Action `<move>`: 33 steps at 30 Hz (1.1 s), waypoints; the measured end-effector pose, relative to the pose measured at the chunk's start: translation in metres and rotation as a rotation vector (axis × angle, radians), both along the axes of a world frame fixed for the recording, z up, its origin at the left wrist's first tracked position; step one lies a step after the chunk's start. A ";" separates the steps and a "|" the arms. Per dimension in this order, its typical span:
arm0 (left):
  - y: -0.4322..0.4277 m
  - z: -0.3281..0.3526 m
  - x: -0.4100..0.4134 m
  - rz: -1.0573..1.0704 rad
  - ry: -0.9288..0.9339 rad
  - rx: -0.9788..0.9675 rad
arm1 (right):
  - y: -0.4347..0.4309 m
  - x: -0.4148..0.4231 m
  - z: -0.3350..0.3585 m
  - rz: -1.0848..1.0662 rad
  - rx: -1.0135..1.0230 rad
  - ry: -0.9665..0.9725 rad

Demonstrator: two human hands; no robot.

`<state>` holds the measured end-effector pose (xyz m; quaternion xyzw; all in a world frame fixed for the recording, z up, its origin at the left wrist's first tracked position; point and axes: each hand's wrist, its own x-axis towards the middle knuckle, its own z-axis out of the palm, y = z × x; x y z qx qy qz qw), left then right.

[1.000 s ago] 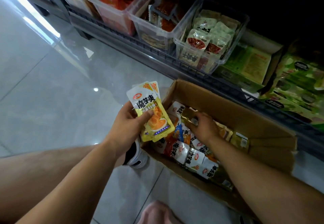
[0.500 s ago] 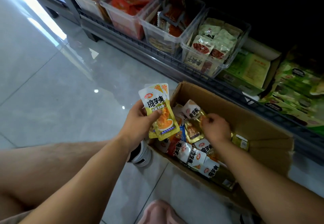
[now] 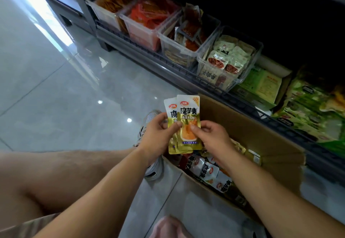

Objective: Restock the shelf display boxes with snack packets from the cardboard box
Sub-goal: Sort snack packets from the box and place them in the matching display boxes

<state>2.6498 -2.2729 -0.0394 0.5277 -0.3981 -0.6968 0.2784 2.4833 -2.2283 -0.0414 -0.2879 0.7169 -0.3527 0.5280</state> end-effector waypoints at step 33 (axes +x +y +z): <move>-0.015 -0.015 -0.004 0.051 -0.075 0.019 | 0.008 -0.073 -0.131 -0.028 0.186 0.378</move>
